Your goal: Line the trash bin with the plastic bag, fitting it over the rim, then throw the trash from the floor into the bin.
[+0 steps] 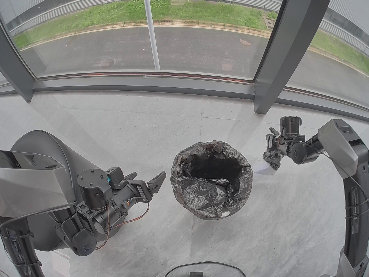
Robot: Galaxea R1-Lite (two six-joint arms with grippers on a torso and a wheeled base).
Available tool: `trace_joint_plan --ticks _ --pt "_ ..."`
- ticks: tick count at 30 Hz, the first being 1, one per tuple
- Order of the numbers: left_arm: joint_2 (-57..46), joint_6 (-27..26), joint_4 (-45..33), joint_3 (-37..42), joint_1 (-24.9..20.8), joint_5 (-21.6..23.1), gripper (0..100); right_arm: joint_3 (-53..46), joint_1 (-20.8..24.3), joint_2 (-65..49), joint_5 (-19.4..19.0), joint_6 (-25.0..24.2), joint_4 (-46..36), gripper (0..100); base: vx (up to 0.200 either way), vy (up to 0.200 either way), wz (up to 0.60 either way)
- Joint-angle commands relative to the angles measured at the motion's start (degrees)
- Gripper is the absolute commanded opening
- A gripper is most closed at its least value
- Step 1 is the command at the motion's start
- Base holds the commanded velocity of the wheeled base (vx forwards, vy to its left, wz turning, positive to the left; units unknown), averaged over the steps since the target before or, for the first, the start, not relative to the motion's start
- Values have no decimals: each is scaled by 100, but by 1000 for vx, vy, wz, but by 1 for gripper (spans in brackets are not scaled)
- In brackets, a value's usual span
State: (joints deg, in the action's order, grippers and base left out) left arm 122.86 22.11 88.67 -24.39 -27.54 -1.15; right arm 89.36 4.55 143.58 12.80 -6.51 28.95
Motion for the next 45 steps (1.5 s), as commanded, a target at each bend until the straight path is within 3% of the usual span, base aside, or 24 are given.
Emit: trace_joint_plan --ticks 1,8,11,15,19,21,24,28,34,45 --pt "-43 3 1 5 -15 -8 100 -700 204 -1544 100 -87 49 0 0 0 0" --pt "-95 -5 1 22 -23 -17 100 -990 574 -3214 135 115 -179 0 0 0 0" --pt "-166 -5 1 14 -15 -17 100 -1026 1057 -3838 293 88 -856 0 0 0 0" --pt "-201 -5 1 40 -15 -17 100 -1368 1611 -4092 249 53 -944 0 0 0 0" --pt "-245 -5 1 58 -15 -17 100 -1623 2191 -3978 249 -281 -847 0 0 0 0" --pt "-201 -5 1 49 -15 -8 100 -1650 2516 -3618 267 -650 -505 0 0 0 0" --pt "-183 -5 1 40 -15 -8 100 -1658 2727 -3108 346 -694 84 0 0 0 0" --pt "-183 -5 1 49 -15 -8 100 -1614 2920 -2387 522 -641 717 0 0 0 0" --pt "-130 3 1 49 -15 -8 100 -1632 3193 -1869 583 -667 796 0 0 0 0" --pt "-104 3 1 49 -23 0 100 -1650 3184 -1763 592 -659 972 0 0 0 0"
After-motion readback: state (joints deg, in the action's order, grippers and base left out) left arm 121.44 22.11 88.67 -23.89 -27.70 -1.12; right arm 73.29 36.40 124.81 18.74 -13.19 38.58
